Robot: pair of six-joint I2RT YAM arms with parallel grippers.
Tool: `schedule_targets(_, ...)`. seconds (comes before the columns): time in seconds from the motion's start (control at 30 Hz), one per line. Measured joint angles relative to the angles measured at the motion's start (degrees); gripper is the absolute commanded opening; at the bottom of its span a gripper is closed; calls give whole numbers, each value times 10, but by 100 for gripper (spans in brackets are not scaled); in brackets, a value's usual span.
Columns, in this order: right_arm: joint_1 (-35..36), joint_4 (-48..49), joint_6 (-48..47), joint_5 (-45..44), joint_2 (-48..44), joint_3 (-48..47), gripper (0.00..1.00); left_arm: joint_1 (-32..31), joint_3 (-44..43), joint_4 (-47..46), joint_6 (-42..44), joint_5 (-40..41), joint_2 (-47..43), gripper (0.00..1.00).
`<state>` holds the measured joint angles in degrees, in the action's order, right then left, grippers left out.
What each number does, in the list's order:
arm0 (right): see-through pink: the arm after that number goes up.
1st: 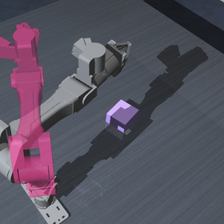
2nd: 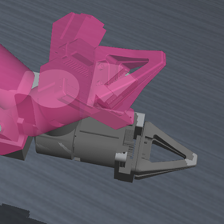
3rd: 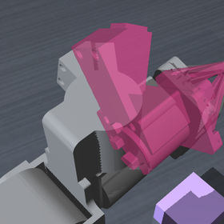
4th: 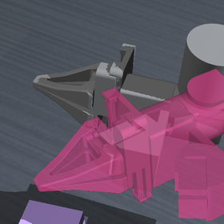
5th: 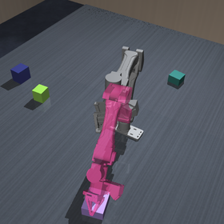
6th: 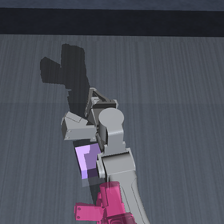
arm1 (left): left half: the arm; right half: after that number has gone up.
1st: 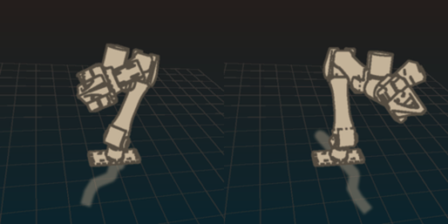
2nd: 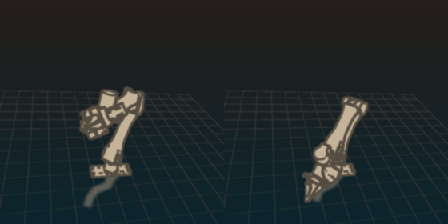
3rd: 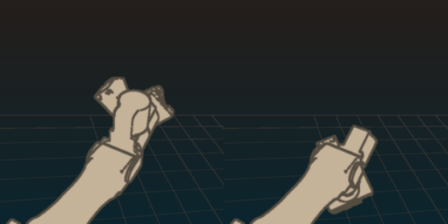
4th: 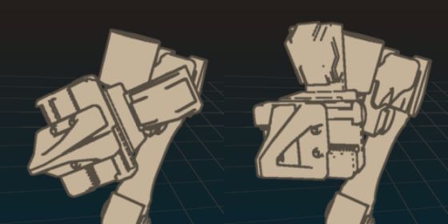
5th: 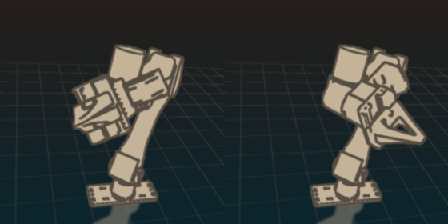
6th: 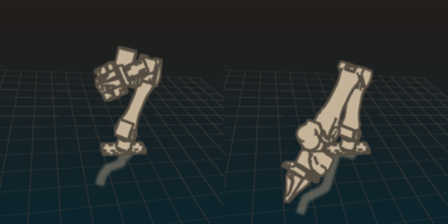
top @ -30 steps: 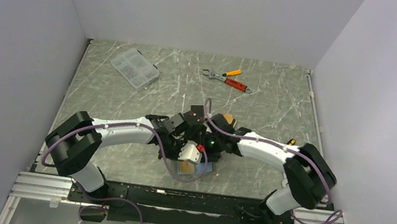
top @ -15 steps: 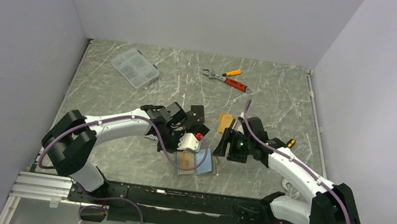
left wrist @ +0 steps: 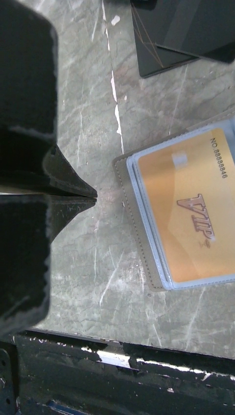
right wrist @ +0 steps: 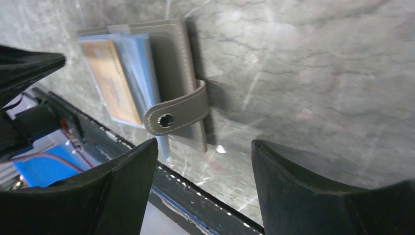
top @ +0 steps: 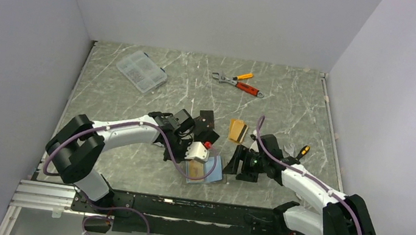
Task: Put the credit cards into the card holder
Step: Pick up the card holder from the center of the board.
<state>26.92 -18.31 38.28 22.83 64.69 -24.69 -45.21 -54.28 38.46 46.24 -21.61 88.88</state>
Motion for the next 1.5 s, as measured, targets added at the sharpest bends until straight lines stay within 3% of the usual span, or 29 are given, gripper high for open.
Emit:
schedule_targets(0.3,-2,131,50,91,9,55,73,0,17,-21,1,0,14,6)
schedule_targets(0.73,-2,262,104,138,55,90,62,-9,25,-57,-2,10,36,5)
schedule_targets(1.37,-1,312,122,152,64,95,52,-45,14,-52,-24,70,41,4)
schedule_targets(1.5,6,312,118,149,79,95,44,-46,1,-39,-25,70,51,3)
